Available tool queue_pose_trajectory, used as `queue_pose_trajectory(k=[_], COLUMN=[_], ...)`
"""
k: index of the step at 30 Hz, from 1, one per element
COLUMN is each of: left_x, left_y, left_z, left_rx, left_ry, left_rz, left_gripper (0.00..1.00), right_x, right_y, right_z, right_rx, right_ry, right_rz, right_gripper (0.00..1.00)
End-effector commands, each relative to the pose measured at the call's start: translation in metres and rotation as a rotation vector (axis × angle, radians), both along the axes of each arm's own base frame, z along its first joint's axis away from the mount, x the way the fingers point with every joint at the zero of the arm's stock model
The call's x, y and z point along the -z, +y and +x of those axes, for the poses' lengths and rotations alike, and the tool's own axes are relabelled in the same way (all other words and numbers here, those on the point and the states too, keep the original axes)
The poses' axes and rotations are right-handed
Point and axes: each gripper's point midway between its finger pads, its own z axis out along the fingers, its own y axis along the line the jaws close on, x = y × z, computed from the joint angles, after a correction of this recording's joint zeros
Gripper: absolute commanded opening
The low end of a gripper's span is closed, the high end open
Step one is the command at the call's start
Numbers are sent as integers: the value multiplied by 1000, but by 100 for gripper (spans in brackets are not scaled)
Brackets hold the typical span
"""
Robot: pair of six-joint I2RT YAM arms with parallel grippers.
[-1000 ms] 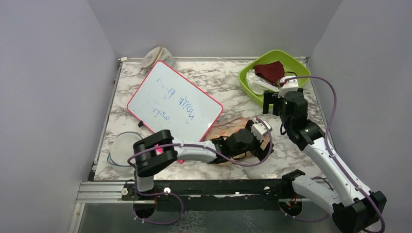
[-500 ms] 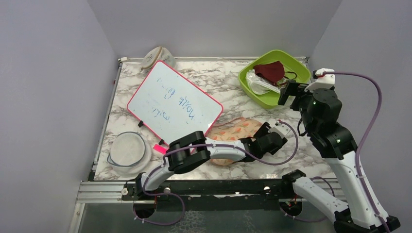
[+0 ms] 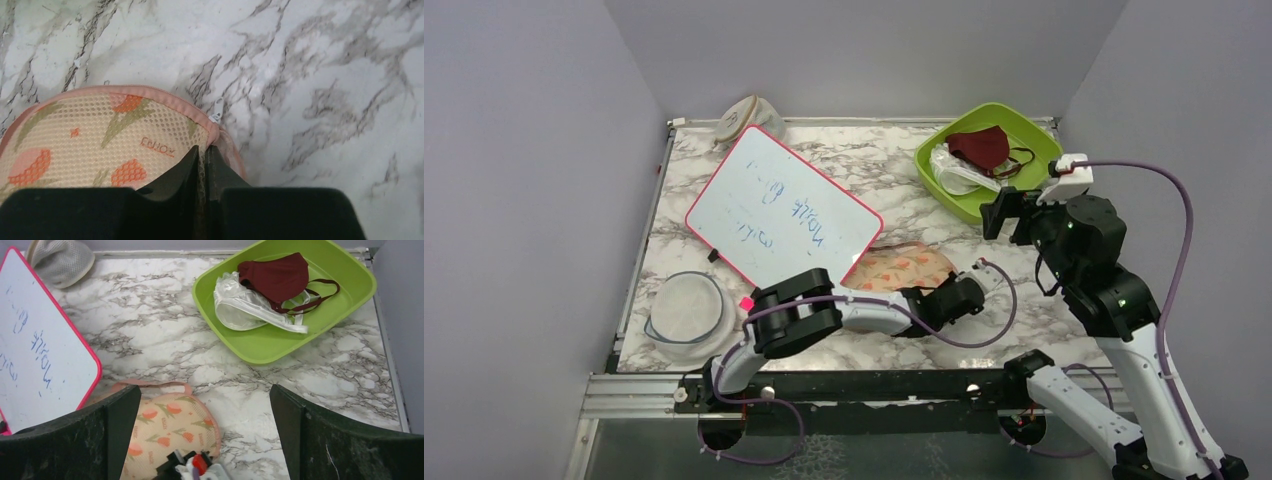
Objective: Unzip the laundry bag and remove the bra
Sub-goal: Unzip the laundry bag at the center of the board.
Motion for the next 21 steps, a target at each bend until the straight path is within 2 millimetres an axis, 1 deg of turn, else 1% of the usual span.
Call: queue_pose_trajectory(k=[1, 3, 5, 9, 11, 13, 16, 18, 19, 21], left_x=[-36, -53, -66, -89, -105, -115, -129, -139, -145, -156], left_y=[11, 20, 31, 53, 65, 77, 92, 100, 105, 112], left_z=[-22, -27, -28, -23, -22, -23, -26, -32, -34, -39], left_rx=[145, 194, 225, 265, 293, 316, 346, 384, 396, 428], left_ry=[38, 38, 43, 69, 69, 74, 77, 65, 55, 23], left_rz=[-105, -169, -208, -261, -303, -339, -388, -421, -440, -472], left_gripper=[0, 0, 0, 0, 0, 0, 0, 0, 0, 0], right_x=[0, 4, 5, 2, 0, 3, 8, 15, 21, 32], right_y=[3, 2, 6, 25, 29, 31, 37, 46, 54, 72], right_z=[-5, -6, -7, -16, -18, -19, -27, -35, -43, -65], right_rx=[-54, -75, -122, -280, -322, -333, -401, -488, -565, -759], right_ry=[-19, -27, -46, -121, -164, -179, -203, -252, -284, -371], right_rz=[-38, -85, -126, -171, -192, -196, -231, -275, -302, -399], right_gripper=[100, 100, 100, 100, 100, 100, 99, 95, 93, 94])
